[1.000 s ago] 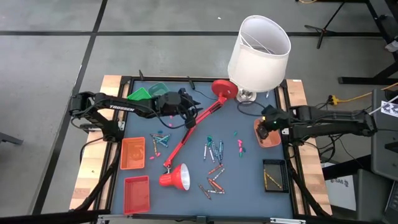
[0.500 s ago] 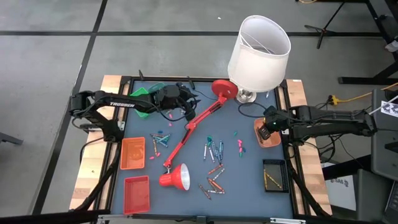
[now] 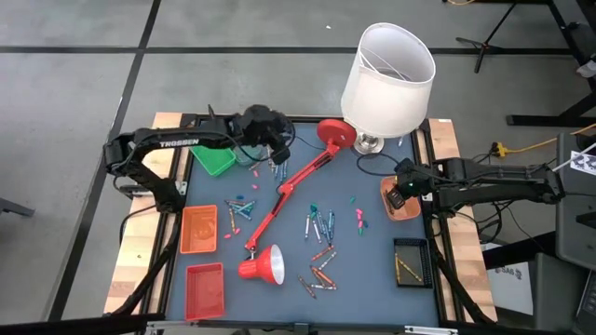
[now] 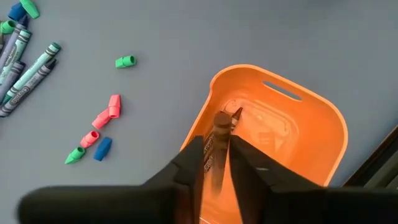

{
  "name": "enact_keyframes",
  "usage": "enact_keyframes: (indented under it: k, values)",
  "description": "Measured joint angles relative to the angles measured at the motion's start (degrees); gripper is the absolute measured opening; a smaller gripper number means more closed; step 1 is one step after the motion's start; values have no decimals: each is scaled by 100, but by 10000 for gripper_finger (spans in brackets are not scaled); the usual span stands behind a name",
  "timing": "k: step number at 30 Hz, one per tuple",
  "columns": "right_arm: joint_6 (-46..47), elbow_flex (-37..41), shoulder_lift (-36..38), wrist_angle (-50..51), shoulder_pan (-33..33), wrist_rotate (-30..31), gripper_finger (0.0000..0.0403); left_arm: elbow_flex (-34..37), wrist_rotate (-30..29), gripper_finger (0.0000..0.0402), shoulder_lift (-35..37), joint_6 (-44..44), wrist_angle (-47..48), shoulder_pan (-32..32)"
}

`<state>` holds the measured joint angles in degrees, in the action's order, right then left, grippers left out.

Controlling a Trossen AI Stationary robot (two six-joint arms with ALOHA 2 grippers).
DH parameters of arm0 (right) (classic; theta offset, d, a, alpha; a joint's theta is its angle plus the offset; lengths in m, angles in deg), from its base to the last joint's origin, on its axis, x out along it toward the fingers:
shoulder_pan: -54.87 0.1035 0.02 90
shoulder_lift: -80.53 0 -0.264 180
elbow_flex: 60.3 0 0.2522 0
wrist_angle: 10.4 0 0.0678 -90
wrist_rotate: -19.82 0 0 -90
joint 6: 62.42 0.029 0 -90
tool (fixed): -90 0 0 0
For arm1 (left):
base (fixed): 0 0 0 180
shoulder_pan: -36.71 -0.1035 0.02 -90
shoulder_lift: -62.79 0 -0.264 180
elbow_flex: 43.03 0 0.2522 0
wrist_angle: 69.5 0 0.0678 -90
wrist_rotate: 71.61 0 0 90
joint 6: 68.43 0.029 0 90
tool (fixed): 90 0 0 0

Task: Sort crayons
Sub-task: Put the brown crayon into the right orange bin, then put the green crayon into the green bin

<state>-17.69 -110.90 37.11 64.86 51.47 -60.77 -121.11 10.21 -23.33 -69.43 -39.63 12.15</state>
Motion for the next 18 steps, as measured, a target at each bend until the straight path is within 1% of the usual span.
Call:
enact_keyframes:
  k: [3, 7, 14, 18]
  values:
    - [-2, 0, 0, -1, 0, -2, 118, -105, 122, 111, 0, -53, 509, -111]
    - [-2, 0, 0, -2, 0, 0, 141, -55, 450, 111, -33, -343, 775, -217]
    - [-4, 0, 3, -25, 1, -2, 144, -39, 772, 111, -504, -823, 1291, -159]
    - [-4, 0, 2, -48, 2, -2, 143, -34, 793, 111, -888, -999, 1387, -79]
